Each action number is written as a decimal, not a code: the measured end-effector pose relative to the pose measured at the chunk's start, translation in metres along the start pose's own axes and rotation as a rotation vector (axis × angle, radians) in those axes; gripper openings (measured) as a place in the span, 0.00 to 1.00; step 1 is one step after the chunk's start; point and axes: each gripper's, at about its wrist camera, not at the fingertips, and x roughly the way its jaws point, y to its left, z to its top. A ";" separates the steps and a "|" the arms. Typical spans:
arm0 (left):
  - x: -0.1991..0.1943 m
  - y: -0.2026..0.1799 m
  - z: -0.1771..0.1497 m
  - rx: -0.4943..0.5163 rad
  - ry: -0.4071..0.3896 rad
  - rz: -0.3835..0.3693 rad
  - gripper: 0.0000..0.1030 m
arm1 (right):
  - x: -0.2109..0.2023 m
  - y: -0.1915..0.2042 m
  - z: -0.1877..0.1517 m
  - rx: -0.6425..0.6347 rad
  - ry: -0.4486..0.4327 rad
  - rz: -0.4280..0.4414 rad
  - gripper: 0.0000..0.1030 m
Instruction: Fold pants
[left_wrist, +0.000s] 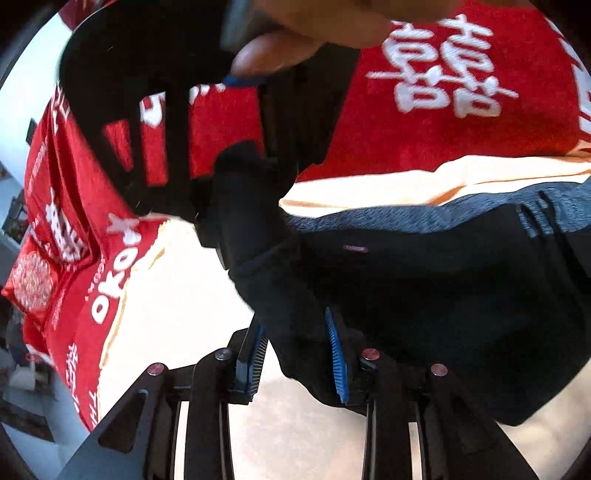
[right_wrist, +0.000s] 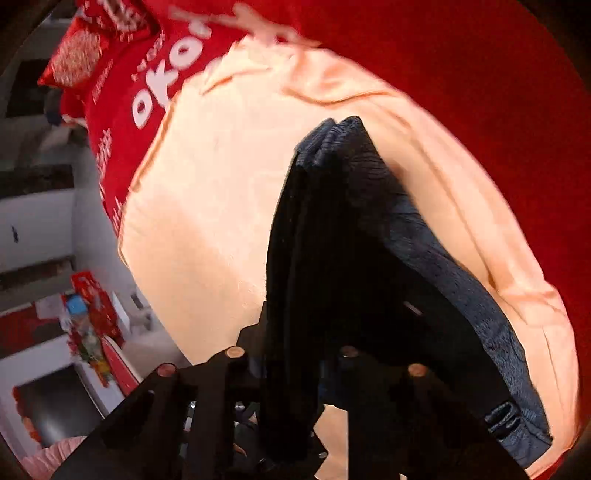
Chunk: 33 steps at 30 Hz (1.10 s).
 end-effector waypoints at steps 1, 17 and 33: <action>-0.007 -0.005 0.004 0.020 -0.014 -0.003 0.31 | -0.007 -0.004 -0.005 0.003 -0.023 0.018 0.17; -0.140 -0.147 0.076 0.197 -0.158 -0.271 0.32 | -0.148 -0.150 -0.225 0.245 -0.450 0.263 0.17; -0.130 -0.320 0.040 0.489 -0.029 -0.320 0.32 | -0.073 -0.322 -0.373 0.607 -0.518 0.366 0.18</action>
